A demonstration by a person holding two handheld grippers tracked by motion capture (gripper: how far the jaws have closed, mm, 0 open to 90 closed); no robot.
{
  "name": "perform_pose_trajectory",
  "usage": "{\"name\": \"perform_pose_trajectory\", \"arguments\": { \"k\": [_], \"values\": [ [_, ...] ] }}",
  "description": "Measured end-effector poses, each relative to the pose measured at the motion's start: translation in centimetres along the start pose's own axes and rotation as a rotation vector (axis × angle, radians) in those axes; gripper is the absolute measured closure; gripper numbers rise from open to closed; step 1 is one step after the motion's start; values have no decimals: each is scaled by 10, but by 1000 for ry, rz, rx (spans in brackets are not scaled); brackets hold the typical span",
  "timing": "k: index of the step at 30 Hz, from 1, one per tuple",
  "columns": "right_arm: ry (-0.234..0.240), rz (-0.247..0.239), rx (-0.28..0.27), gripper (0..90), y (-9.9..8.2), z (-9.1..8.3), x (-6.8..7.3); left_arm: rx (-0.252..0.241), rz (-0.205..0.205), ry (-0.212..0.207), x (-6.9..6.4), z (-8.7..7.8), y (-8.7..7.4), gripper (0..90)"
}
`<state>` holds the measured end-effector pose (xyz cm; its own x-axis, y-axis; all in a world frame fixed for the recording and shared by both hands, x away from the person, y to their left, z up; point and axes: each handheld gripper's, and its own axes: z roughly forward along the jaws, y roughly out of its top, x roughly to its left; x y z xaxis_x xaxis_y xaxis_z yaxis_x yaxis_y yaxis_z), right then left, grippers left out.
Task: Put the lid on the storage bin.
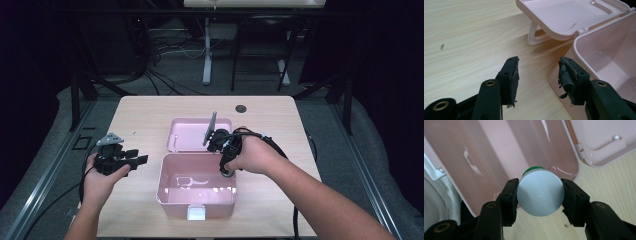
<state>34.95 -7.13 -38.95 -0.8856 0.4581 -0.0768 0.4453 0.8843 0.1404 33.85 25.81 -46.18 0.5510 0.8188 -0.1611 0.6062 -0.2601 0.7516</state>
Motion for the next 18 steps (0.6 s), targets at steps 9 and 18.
{"name": "perform_pose_trajectory", "arguments": {
  "k": [9, 18],
  "values": [
    [0, -115, 13, 503, 5, 17, 5, -6, -5, 6, 2, -1, 0, 504],
    [13, -181, 30, 503, 8, 36, 9, -4, -11, 6, 3, -1, -1, 503]
  ]
}}
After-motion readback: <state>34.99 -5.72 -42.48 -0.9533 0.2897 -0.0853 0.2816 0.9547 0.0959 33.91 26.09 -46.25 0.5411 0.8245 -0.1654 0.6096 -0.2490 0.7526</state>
